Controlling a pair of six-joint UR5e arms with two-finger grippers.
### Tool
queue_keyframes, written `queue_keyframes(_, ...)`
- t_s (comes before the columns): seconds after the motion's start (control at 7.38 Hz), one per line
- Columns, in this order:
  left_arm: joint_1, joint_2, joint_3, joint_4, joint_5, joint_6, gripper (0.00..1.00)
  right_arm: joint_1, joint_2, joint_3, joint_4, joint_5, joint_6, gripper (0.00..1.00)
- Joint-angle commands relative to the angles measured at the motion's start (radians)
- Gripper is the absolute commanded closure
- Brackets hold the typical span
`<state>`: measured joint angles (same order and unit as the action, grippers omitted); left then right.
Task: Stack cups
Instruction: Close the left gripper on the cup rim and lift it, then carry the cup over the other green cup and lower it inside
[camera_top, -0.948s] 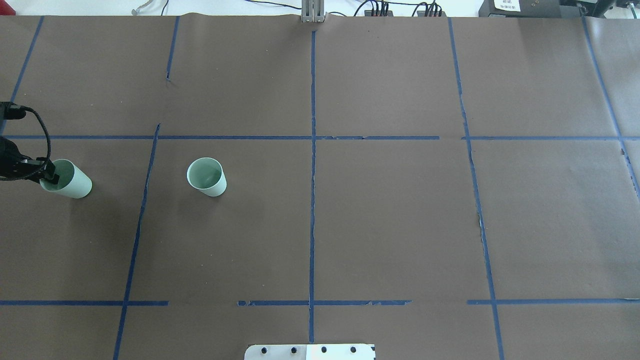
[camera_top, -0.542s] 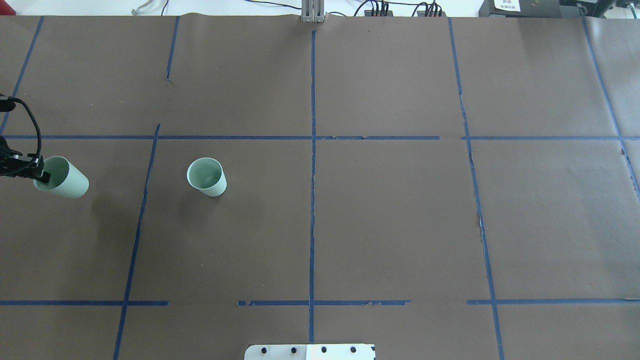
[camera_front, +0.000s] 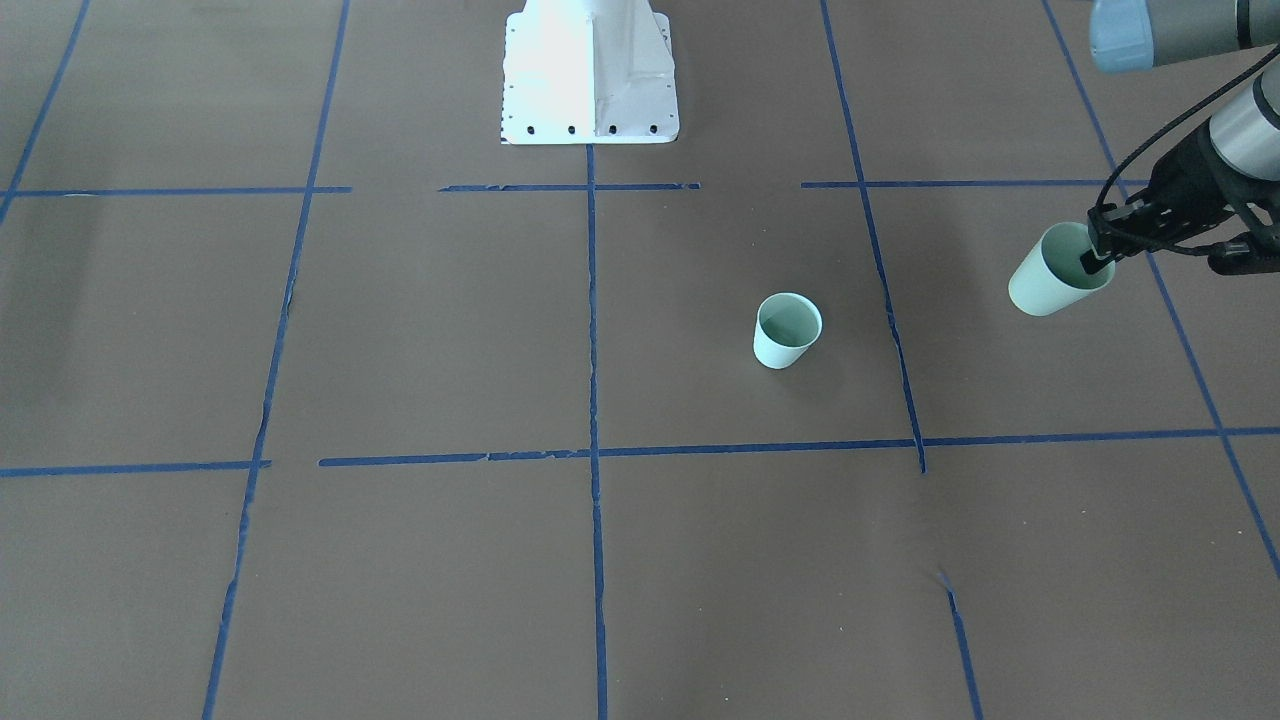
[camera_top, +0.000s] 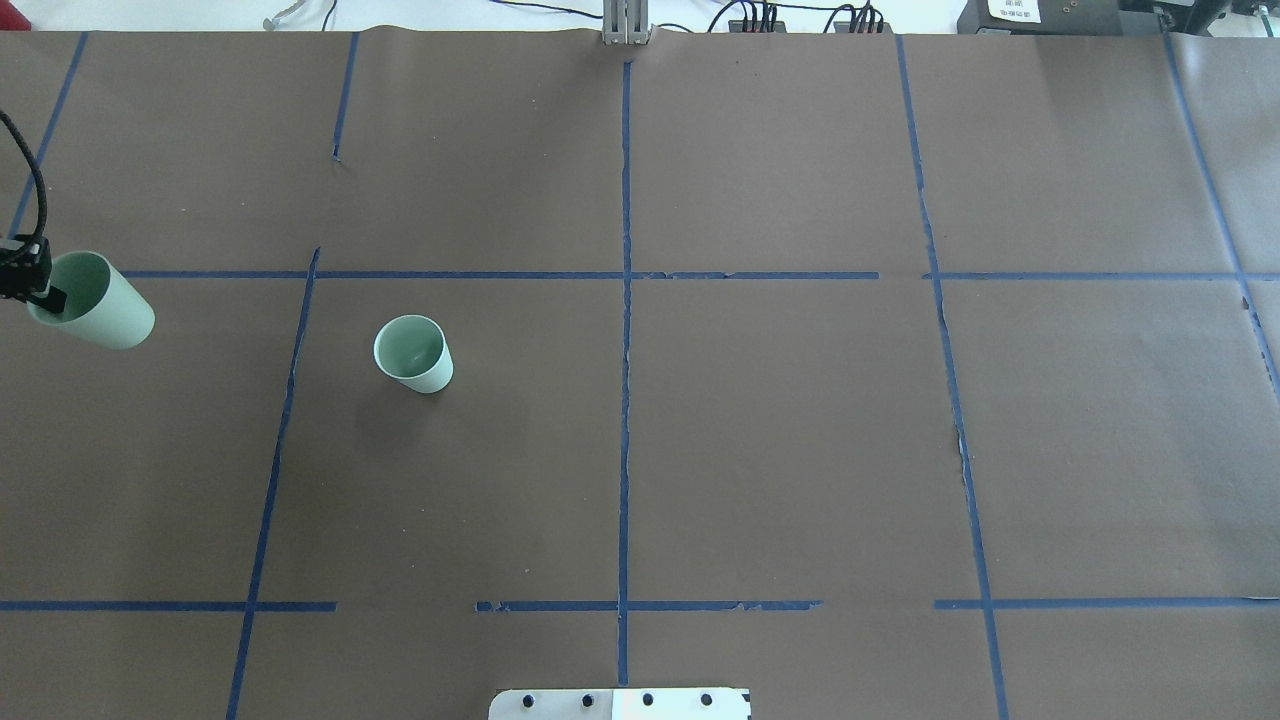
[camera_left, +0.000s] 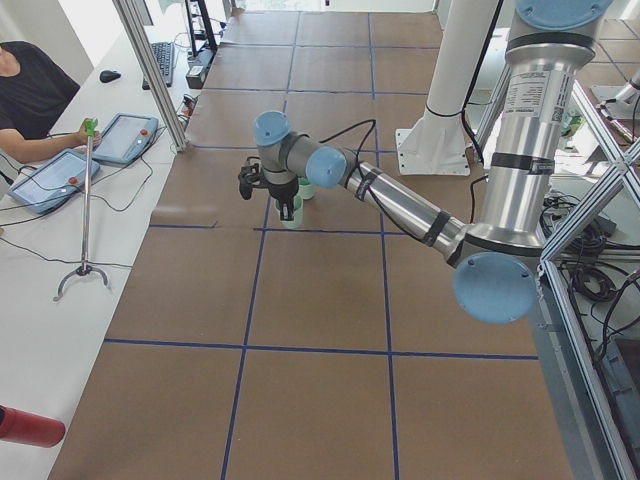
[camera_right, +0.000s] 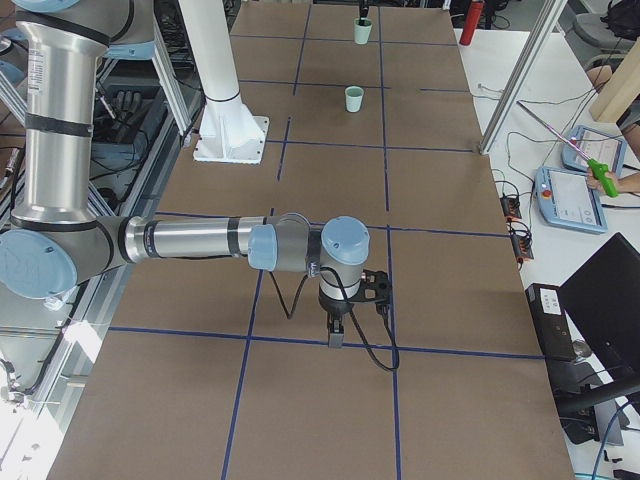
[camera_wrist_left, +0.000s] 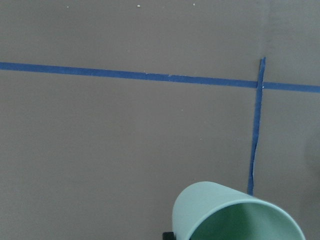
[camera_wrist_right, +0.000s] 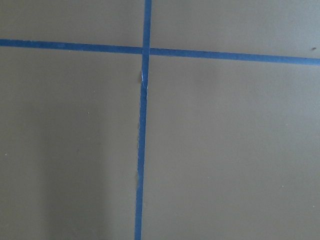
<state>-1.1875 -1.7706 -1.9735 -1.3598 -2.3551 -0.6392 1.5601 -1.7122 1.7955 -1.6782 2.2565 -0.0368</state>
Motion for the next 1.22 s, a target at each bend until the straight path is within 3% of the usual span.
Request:
queue_keyframes(0.0, 0.008, -0.125, -0.001, 0.11, -0.003, -0.081, 1.0, -0.002, 0.0, -0.001, 0.0, 0.0, 0.0, 0.0)
queue_keyframes(0.27, 0.197, -0.235, 0.01, 0.075, -0.003, -0.376, 1.0, 0.0, 0.0, -0.001, 0.0, 0.0, 0.0, 0.0)
queue_keyframes(0.54, 0.299, -0.242, 0.057, -0.078, 0.002, -0.552, 1.0, 0.0, 0.0, -0.001, 0.0, 0.0, 0.0, 0.0)
queue_keyframes(1.08, 0.315, -0.244, 0.168, -0.205, 0.042, -0.554, 1.0, 0.0, -0.001, -0.001, 0.0, 0.0, 0.0, 0.0)
